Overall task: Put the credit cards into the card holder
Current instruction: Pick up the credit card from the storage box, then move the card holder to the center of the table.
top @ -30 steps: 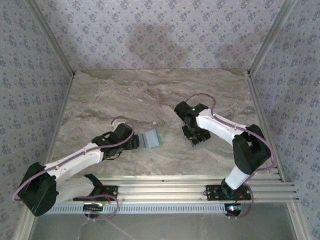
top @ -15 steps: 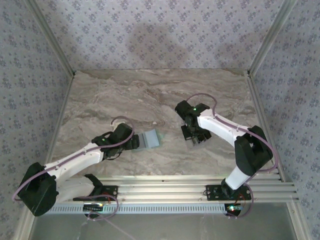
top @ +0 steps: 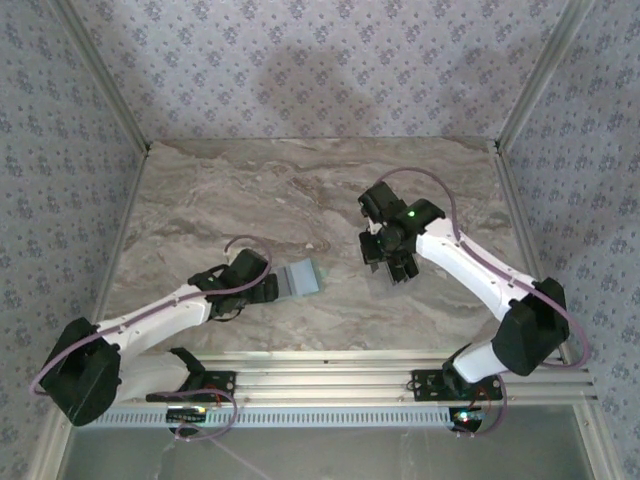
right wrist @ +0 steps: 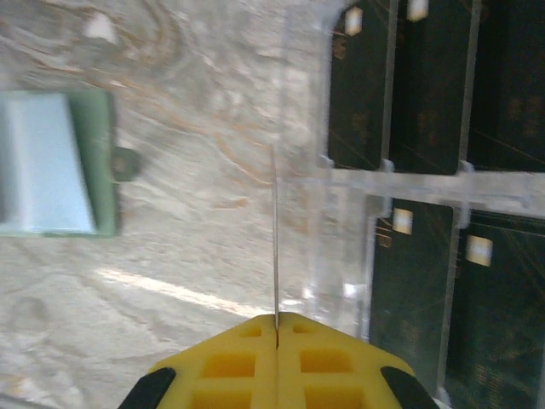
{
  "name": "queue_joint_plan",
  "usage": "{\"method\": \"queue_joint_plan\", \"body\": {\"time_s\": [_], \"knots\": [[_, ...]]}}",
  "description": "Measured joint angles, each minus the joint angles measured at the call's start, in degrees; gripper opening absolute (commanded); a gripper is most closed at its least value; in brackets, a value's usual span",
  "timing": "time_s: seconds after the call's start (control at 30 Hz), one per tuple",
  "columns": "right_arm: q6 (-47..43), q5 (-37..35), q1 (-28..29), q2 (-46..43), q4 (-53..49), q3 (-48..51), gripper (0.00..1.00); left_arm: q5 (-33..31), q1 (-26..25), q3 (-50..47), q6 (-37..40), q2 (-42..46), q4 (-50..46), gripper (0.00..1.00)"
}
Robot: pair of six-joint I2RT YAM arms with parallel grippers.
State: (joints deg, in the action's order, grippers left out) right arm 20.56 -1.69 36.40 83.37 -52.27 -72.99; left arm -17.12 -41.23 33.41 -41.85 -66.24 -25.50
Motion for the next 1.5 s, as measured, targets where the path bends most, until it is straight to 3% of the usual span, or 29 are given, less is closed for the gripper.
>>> {"method": "queue_joint_plan", "body": {"time_s": [0.2, 0.4, 0.57, 0.83, 1.27, 1.5], "knots": [[3.61, 10.75, 1.29, 0.0, 12.02, 3.04, 0.0, 0.0, 0.04, -0.22, -0.02, -3.43, 1.25, 1.0], [5.81, 16.02, 5.49, 5.95, 21.0, 3.43, 0.0, -0.15, 0.04, -0.22, -0.24, -5.49, 1.88, 1.0], [6.71, 17.73, 8.66, 11.43, 25.81, 3.43, 0.0, -0.31, 0.37, -0.22, -0.26, -7.17, 2.78, 1.0], [7.96, 18.82, 8.81, 14.23, 30.88, 3.52, 0.0, -1.14, 1.03, 0.2, -0.83, -10.08, 4.0, 0.99], [11.45, 20.5, 8.2, 15.87, 36.24, 6.27, 0.0, -1.62, 7.17, 0.72, 0.48, -10.14, 3.21, 0.97], [12.33, 20.68, 8.13, 16.22, 37.79, 6.38, 0.0, 0.02, 6.19, -0.09, -0.83, -3.78, -0.31, 0.97]]}}
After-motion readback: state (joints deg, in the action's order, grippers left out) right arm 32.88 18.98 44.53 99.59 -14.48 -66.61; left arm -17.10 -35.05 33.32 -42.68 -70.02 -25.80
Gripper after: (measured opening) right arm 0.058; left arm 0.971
